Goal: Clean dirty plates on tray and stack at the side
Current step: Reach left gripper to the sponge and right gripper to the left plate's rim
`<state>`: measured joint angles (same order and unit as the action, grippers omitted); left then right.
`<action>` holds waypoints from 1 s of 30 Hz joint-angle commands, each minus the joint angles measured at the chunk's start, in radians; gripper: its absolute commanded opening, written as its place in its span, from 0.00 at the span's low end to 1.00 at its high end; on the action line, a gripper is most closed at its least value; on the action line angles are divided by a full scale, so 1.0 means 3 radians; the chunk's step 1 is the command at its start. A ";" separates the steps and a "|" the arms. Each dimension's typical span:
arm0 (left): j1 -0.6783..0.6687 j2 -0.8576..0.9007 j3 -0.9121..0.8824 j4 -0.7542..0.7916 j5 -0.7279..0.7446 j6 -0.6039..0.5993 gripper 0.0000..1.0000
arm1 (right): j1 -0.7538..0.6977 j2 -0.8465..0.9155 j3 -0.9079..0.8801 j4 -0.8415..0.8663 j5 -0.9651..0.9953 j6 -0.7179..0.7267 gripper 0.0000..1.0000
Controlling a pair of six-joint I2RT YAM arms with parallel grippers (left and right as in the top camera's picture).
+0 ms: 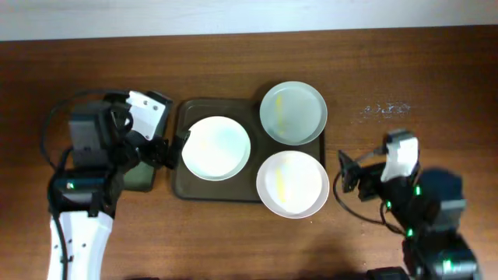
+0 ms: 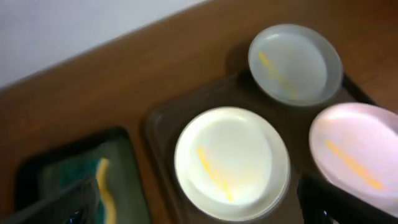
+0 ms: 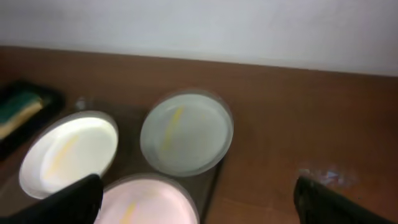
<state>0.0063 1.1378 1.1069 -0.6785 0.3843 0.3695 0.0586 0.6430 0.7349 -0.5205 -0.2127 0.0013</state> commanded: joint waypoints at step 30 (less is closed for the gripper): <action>0.0467 0.1375 0.1413 -0.1256 -0.0788 -0.1104 0.97 | 0.0497 0.2422 0.1567 -0.0758 -0.0528 0.1361 0.72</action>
<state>0.1429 1.4910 1.4647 -1.0290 0.1734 0.0410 0.1402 1.3186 1.1366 -0.7452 -0.4335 0.3298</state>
